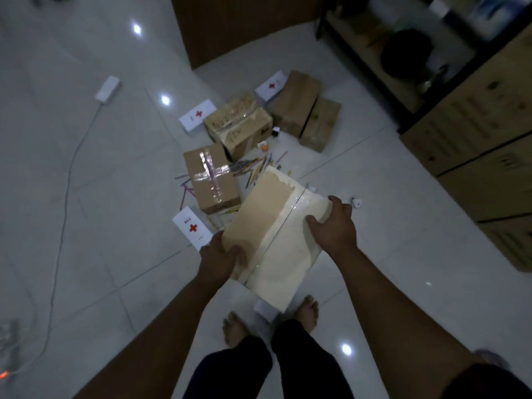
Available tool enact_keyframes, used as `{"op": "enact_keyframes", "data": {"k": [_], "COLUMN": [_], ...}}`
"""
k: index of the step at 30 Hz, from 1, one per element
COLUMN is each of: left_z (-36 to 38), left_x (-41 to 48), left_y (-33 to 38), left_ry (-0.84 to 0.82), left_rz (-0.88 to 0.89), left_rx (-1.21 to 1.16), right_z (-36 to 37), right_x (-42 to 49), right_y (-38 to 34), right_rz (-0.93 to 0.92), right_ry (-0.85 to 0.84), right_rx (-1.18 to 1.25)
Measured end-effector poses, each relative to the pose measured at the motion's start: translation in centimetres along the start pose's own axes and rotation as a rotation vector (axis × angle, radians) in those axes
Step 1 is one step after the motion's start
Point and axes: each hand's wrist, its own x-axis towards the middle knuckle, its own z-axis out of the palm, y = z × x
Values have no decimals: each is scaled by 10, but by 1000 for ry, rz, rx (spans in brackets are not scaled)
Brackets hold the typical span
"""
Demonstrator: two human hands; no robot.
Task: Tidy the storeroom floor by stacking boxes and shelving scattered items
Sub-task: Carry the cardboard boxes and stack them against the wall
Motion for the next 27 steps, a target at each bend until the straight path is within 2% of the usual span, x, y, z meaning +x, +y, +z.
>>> {"op": "enact_keyframes", "data": {"k": [3,6,9,13,22,27], "left_z": [-19,-22,-8,31,125,171], "left_x": [-54,-106,-155,-206,-298,-337], "left_y": [54,112,175,247,391,447], "left_ry": [-42,-65,-128,-238,-352,-276], "left_rz": [0,61,90,171,651,860], "left_rx": [25,20,-56,-65,73,92], "right_z": [-73,-142,-208,-292,-453,-523], "right_x": [-40,-76,-105,-132,-157,-169], "right_y": [-14,-13,-6,11,65,85], "right_rz": [24,100,167,121,-64,-171], "right_ry": [78,146,203,345,630,728], "right_rx": [30,183,382,512,766,898]}}
